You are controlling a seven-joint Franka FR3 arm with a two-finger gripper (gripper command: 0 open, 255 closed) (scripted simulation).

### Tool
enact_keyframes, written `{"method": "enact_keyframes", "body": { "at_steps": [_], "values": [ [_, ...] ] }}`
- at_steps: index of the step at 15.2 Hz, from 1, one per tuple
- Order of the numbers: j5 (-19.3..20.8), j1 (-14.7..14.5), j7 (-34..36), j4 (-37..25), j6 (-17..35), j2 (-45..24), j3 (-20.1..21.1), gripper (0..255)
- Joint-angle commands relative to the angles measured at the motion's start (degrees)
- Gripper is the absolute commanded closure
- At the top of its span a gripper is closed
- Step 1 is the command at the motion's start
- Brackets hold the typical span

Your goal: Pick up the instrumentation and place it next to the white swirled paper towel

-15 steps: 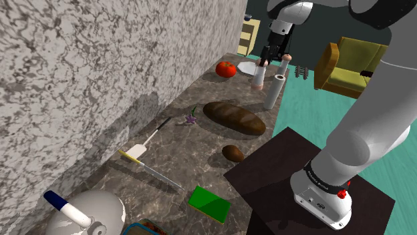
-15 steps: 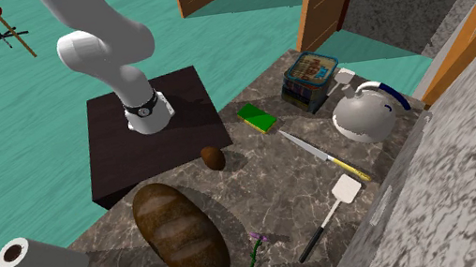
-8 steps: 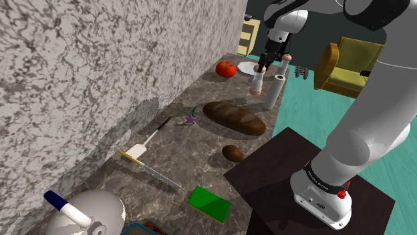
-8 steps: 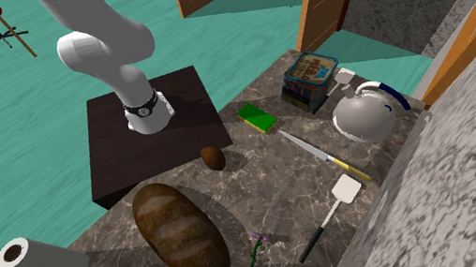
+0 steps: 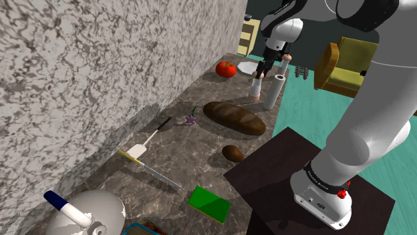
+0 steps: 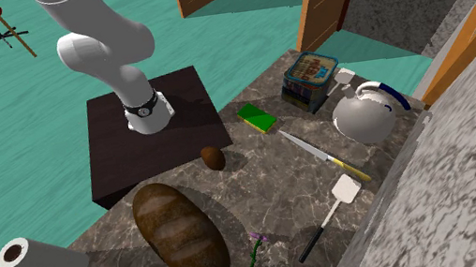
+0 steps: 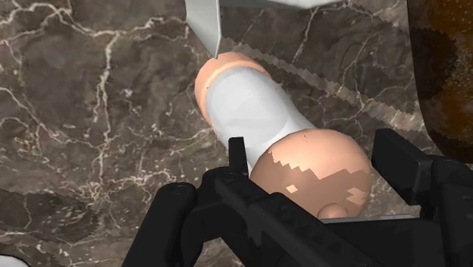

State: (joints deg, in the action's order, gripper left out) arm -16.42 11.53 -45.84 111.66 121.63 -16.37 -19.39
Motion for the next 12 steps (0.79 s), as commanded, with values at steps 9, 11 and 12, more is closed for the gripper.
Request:
{"method": "enact_keyframes", "body": {
  "at_steps": [9,11,12],
  "values": [
    [-0.09,-0.02,-0.03,0.08,0.24,-0.12,0.04,0],
    [-0.09,-0.02,-0.03,0.08,0.24,-0.12,0.04,0],
    [-0.08,-0.01,-0.03,0.08,0.24,-0.12,0.04,0]
  ]
}}
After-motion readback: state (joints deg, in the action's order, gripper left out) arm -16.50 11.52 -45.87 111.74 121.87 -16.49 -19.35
